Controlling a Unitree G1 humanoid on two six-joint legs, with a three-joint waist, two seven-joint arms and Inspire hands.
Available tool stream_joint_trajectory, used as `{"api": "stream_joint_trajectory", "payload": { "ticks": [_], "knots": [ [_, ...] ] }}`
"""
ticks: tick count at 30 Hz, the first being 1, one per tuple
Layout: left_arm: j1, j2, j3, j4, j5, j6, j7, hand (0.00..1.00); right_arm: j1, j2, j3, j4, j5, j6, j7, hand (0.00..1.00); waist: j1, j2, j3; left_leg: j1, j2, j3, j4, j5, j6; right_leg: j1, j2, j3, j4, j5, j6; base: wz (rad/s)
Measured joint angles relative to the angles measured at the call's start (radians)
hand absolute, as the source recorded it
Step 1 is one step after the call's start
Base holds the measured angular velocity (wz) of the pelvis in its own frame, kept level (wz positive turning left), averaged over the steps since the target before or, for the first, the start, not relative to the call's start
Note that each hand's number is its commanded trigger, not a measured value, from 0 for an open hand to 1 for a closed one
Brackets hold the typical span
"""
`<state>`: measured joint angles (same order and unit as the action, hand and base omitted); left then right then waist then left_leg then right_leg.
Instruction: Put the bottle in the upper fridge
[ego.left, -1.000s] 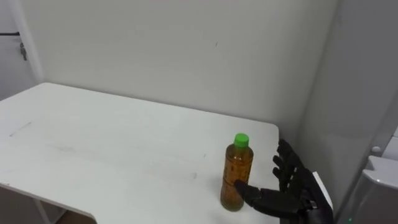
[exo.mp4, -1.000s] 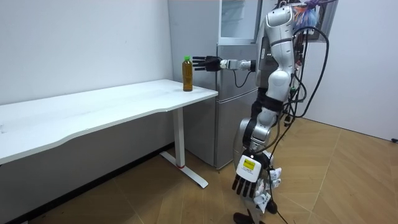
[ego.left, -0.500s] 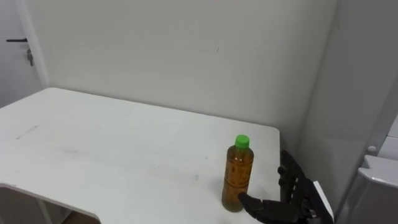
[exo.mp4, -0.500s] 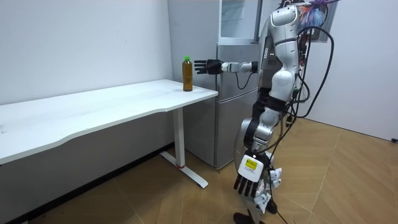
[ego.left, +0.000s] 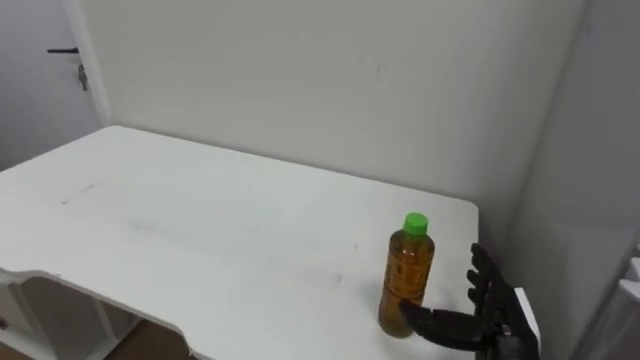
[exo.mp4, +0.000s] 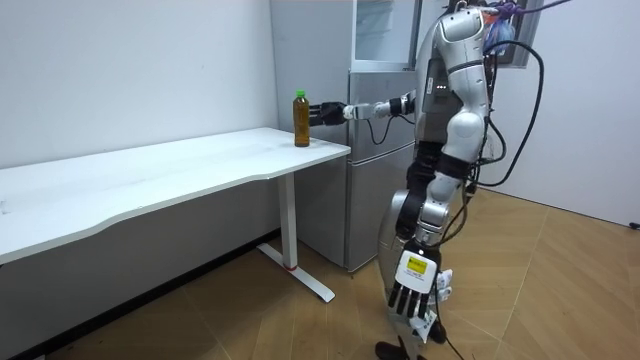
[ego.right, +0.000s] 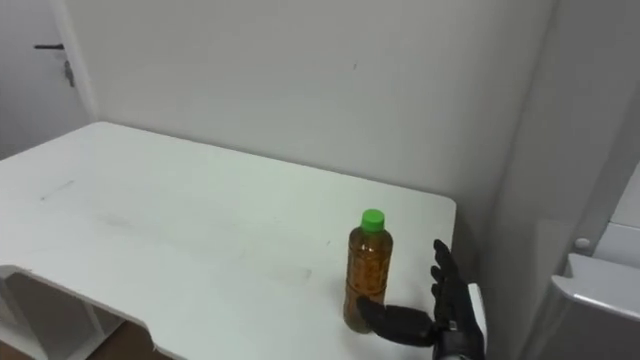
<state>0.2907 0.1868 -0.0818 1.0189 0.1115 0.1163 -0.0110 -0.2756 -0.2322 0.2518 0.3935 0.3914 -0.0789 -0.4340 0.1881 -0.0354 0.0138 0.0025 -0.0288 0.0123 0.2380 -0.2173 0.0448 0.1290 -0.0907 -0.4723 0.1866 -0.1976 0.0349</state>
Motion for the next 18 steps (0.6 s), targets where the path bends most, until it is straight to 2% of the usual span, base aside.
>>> {"api": "stream_joint_trajectory", "payload": {
  "ticks": [6, 9, 18],
  "knots": [
    [0.009, 0.000, 0.000, -0.028, -0.001, 0.016, -0.001, 0.00, -0.027, 0.002, 0.002, 0.066, 0.000, 0.018, -0.001, 0.00, 0.015, -0.011, -0.0043, 0.006, -0.008, -0.003, 0.004, 0.004, 0.006, 0.011, -0.009, -0.001, 0.001, -0.002, 0.004, 0.09],
    [0.011, 0.000, 0.000, -0.038, -0.001, 0.029, -0.001, 0.00, -0.028, 0.002, 0.002, 0.066, 0.000, 0.031, 0.000, 0.00, 0.017, -0.015, -0.0032, 0.005, -0.015, -0.009, 0.003, 0.006, 0.009, 0.012, -0.015, -0.001, 0.001, -0.008, 0.013, 0.06],
    [0.011, 0.001, 0.000, -0.048, 0.000, 0.038, -0.001, 0.00, -0.028, 0.002, 0.004, 0.071, 0.000, 0.053, 0.024, 0.00, 0.042, -0.015, -0.0017, 0.000, -0.017, -0.014, 0.006, 0.007, 0.011, 0.010, -0.016, -0.004, 0.000, -0.008, 0.014, 0.01]
  ]
}}
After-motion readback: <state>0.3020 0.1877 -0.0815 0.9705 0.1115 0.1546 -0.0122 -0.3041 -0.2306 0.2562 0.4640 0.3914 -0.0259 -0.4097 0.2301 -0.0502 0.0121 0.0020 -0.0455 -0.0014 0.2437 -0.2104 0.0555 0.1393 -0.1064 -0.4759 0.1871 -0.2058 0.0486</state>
